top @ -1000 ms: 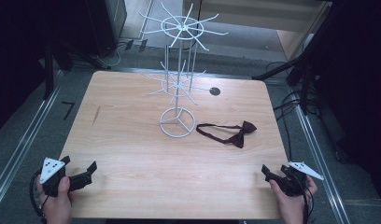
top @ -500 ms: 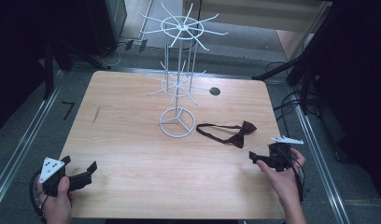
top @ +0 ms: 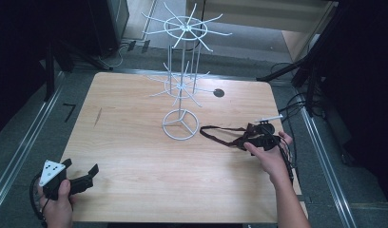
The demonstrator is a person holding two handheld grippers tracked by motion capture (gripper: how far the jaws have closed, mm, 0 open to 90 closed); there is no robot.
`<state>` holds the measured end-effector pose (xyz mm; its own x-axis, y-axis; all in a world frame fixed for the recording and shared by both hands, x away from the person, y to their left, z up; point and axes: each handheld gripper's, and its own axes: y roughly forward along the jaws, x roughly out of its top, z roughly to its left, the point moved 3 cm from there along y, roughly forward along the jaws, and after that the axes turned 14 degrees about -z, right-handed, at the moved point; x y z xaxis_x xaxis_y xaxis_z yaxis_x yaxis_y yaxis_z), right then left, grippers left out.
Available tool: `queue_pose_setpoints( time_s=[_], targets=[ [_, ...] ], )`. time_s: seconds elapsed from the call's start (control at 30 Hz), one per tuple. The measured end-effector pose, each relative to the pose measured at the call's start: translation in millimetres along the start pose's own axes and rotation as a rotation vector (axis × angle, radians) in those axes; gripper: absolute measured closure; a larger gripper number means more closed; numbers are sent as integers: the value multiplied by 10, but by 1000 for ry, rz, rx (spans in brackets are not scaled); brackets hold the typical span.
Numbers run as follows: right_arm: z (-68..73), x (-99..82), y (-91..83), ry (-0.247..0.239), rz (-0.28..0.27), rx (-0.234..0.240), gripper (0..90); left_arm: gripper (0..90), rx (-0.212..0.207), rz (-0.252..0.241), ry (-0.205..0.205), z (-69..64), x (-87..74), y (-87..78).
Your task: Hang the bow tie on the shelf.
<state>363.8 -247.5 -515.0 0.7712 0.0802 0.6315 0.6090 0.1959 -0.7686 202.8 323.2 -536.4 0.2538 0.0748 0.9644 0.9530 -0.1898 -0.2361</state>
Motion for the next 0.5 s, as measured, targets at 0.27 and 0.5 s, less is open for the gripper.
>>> queue_pose_setpoints(
  time_s=[0.27,0.5],
  targets=[
    [67,90,162,22,44,-15,36,4,-3,0,-1,2,1,-2],
    [100,146,275,59,79,-48,44,4,-4,0,-2,3,0,-1]
  ],
)
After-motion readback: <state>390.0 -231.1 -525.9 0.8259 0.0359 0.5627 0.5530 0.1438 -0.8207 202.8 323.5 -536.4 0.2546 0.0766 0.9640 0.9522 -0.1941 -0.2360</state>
